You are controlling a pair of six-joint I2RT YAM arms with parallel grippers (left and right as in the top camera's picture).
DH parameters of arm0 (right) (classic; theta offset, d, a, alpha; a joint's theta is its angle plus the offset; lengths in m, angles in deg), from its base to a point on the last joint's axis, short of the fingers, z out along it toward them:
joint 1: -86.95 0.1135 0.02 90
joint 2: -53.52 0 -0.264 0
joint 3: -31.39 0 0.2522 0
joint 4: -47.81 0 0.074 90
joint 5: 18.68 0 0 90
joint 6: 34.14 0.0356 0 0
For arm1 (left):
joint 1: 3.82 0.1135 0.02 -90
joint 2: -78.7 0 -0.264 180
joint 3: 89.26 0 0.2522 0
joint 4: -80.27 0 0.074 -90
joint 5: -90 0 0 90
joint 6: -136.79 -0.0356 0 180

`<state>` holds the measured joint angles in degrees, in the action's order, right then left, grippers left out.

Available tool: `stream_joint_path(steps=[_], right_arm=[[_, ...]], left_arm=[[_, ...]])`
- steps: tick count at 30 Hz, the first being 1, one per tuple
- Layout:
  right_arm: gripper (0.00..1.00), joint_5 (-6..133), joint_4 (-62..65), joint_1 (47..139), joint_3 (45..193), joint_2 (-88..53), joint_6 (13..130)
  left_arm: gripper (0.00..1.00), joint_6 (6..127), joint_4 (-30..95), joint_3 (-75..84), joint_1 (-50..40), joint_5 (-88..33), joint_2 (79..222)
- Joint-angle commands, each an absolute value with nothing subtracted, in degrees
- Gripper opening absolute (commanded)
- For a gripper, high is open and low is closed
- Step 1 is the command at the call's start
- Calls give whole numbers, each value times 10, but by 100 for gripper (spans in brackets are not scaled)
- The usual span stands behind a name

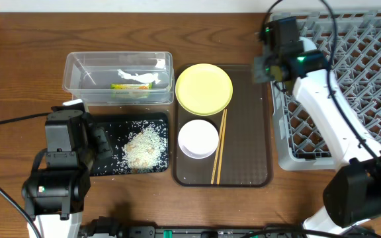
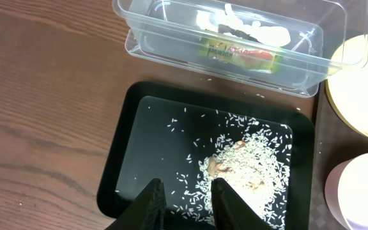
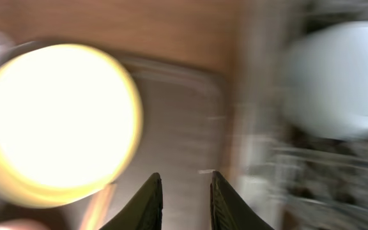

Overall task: Sort waste into correct bins and load items into the dishwasher rack
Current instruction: 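Reach the right gripper to the pink cup on the brown tray and grasp it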

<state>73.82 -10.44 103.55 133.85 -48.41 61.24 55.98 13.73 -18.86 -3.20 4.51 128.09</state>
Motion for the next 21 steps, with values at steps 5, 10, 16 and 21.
stream_joint_path(steps=[5, 10, 16, 21], right_arm=[[21, 636, -122, 1091, 1336, -539, 680], [25, 538, -179, 1121, 1336, -573, 697], [29, 535, -245, 1164, 1334, -593, 697], [29, 582, -255, 1200, 1332, -615, 705]], left_arm=[[29, 565, 130, -191, -34, 50, 1280], [29, 565, 129, -191, -34, 50, 1280], [29, 566, 129, -191, -34, 50, 1280], [33, 566, 128, -191, -34, 50, 1280]])
